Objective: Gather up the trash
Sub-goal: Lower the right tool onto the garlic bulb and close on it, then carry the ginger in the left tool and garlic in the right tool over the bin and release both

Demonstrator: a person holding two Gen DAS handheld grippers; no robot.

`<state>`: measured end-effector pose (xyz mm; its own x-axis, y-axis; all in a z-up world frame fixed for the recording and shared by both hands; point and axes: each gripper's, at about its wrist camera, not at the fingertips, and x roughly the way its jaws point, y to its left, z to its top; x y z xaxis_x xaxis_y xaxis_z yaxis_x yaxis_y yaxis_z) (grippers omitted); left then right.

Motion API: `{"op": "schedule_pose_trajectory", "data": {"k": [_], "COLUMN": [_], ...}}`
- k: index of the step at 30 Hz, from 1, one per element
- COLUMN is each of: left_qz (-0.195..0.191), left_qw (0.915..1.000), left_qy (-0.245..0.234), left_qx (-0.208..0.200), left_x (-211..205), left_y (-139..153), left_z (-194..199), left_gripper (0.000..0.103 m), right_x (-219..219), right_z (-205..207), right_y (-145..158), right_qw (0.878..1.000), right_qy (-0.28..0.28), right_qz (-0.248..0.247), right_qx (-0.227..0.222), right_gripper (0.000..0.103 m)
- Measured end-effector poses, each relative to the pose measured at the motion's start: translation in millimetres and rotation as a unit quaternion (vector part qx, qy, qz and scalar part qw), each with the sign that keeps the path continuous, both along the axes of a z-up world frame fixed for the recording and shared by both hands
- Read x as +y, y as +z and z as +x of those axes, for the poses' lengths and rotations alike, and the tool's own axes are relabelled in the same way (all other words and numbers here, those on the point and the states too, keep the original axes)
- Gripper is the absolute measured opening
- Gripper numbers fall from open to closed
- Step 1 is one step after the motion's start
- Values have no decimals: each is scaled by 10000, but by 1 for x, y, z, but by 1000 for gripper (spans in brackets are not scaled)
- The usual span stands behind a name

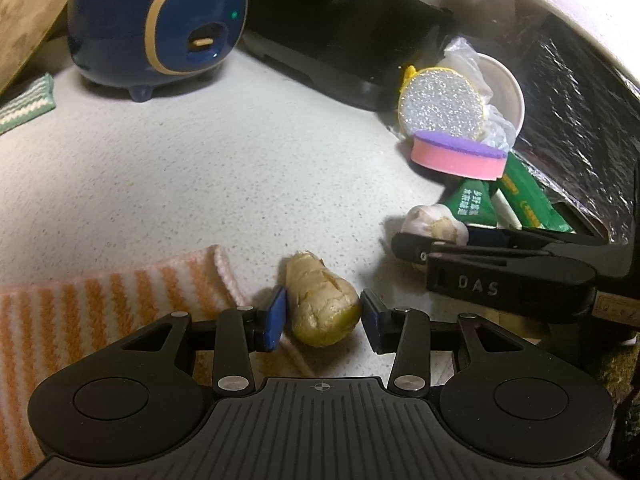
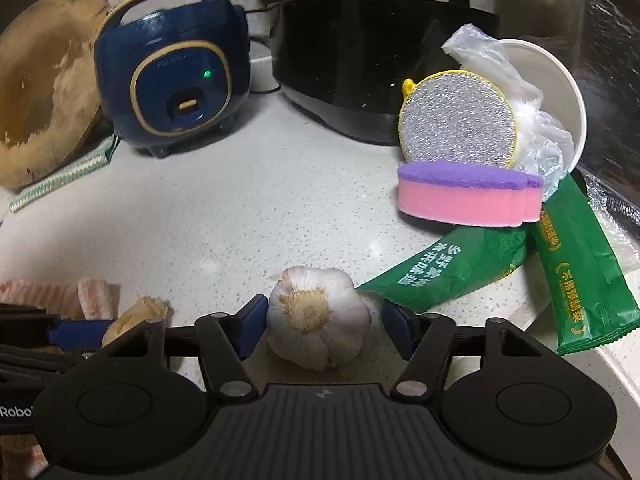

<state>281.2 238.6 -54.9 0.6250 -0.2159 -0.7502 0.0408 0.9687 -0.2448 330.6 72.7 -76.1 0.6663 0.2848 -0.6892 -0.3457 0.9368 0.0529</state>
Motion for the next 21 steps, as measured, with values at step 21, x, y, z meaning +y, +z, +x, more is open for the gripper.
{"op": "schedule_pose_trajectory", "data": {"k": [21], "left_qz": [-60], "left_qw": [9957], "left_qy": [-919], "left_qx": [-54], "left_x": [-15], "left_y": [-1], "left_z": [0], "left_gripper": [45], "right_x": [-29], "right_z": [-70], "right_y": [27], "right_qw": [9943], "right_qy": [-1021], "right_qz": [302], "right_qx": [-84], "right_gripper": [53]}}
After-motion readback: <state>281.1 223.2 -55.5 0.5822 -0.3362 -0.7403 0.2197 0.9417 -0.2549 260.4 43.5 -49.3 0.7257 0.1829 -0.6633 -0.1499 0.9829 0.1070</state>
